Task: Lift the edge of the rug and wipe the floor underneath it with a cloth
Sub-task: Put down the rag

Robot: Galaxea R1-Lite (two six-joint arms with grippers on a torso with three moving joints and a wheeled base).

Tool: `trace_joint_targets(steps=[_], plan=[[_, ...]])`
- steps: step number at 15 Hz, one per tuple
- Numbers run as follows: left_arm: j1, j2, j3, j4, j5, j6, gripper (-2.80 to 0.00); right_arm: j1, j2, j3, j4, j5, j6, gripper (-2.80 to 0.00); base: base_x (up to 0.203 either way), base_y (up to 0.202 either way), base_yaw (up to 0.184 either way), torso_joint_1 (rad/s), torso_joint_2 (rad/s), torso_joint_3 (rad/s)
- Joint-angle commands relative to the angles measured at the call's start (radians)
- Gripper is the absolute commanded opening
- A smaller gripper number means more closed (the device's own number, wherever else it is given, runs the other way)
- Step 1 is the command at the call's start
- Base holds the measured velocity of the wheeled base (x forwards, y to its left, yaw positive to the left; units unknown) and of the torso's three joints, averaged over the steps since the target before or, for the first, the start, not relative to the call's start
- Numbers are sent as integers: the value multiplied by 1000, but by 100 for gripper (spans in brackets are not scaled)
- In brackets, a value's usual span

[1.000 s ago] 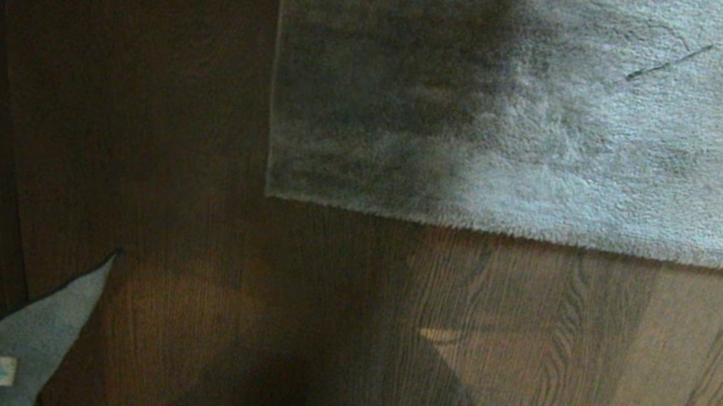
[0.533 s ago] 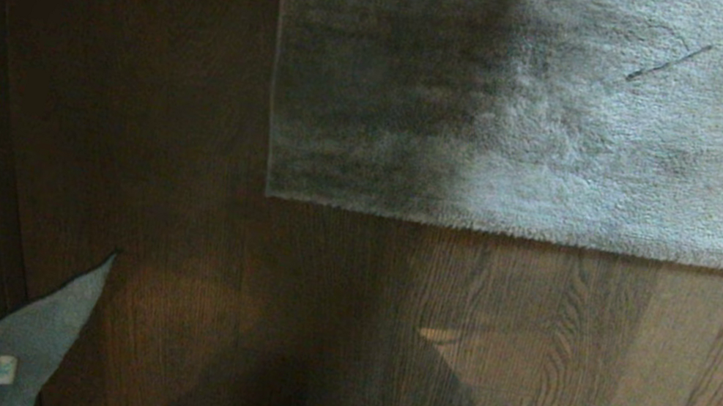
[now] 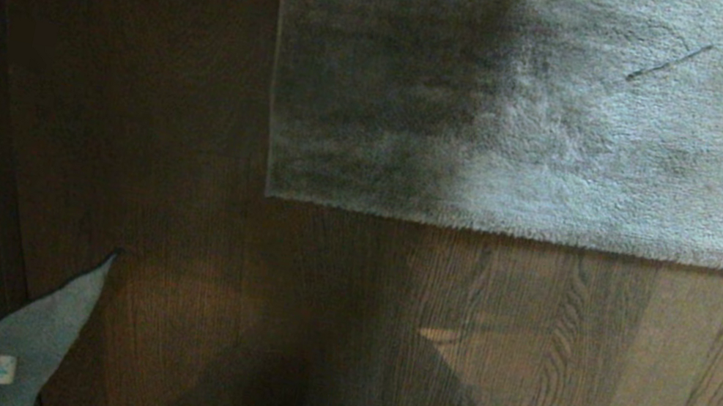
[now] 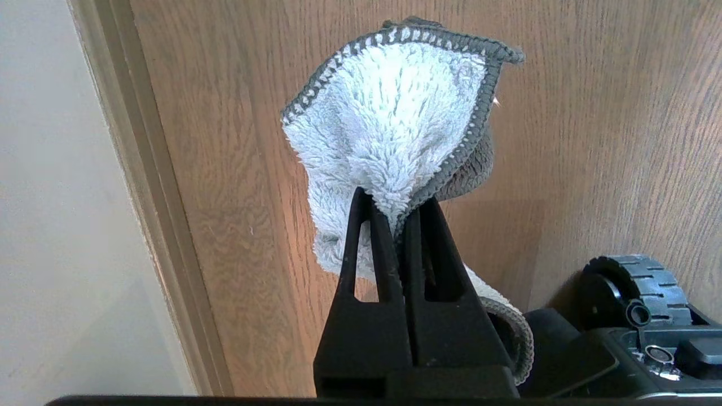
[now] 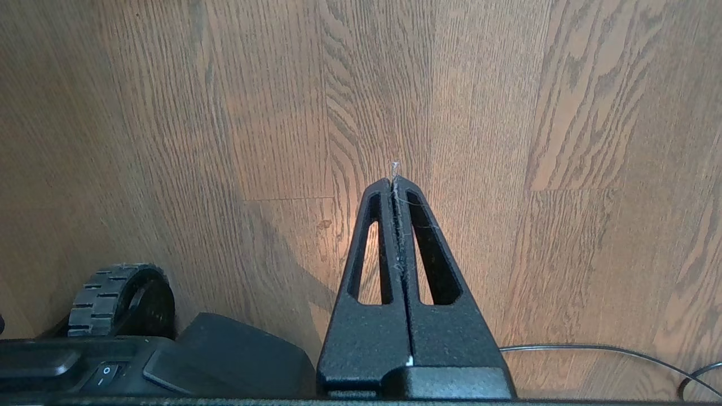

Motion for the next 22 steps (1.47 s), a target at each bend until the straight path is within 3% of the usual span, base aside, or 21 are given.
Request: trace_joint_targets(steps=[1,16,22], plan=[[0,0,0,0,0,0,-280,0,4,0,0,-1,0,-280,0,0,0,0,0,0],[2,6,-24,9,8,-39,-280,0,4,0,0,-1,0,-280,0,0,0,0,0,0],[-15,247,-163,10,6,-39,-280,0,4,0,0,-1,0,-280,0,0,0,0,0,0]])
